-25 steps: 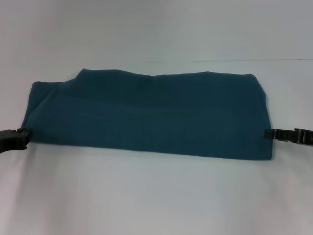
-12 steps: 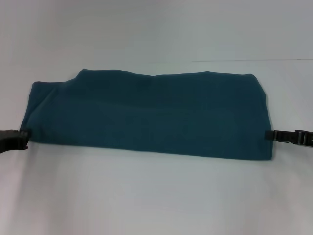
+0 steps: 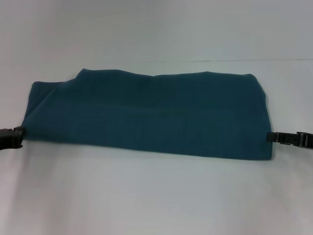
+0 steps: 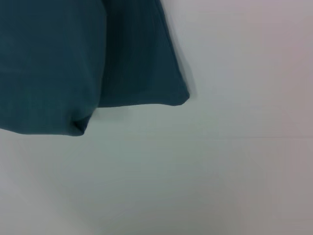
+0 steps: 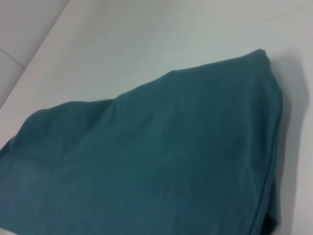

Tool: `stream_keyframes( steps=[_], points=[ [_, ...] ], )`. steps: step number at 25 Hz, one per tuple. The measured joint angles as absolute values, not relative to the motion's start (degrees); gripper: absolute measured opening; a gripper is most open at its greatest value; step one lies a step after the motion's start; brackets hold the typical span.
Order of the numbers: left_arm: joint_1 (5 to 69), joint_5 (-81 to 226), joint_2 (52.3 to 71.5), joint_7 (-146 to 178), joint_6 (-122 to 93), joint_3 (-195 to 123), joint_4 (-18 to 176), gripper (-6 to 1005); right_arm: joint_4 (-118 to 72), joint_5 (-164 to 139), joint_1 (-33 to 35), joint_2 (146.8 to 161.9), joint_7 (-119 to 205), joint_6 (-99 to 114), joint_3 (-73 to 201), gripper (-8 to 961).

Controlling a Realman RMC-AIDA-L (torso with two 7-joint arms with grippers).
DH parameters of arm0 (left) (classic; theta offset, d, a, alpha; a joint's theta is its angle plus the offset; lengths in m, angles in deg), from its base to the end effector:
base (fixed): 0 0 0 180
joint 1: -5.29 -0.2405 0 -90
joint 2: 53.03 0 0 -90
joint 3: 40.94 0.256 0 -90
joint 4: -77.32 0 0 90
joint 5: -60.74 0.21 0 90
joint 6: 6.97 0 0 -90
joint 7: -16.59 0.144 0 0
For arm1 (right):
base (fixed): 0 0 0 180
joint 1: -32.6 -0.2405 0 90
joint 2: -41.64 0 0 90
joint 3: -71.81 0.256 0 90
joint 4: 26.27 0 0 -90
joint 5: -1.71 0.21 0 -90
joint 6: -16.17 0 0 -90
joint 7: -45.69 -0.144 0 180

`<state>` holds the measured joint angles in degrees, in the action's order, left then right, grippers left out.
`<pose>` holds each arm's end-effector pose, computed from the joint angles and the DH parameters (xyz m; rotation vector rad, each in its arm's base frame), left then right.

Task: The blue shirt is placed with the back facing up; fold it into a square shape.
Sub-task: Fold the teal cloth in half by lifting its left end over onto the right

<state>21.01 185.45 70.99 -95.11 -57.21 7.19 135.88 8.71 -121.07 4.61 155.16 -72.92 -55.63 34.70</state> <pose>-0.3554 0.3371 0.0473 -1.9335 -1.1247 -0.2301 0.3431 0.3446 0.0369 -2.1303 1.5771 0.4923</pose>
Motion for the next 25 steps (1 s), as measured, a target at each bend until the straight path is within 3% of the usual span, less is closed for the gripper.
stream_keyframes(
  steps=[16,25],
  points=[
    [21.1,186.9,70.98,-94.9,-59.5,7.7,136.2,0,6.4,-122.4,3.8,155.39,-72.7,-54.0,34.7,671],
    [21.5,186.9,70.98,-94.9,-59.4,7.7,136.2,1,6.0,-122.5,2.6,156.92,-72.5,-52.1,34.6,635]
  ],
)
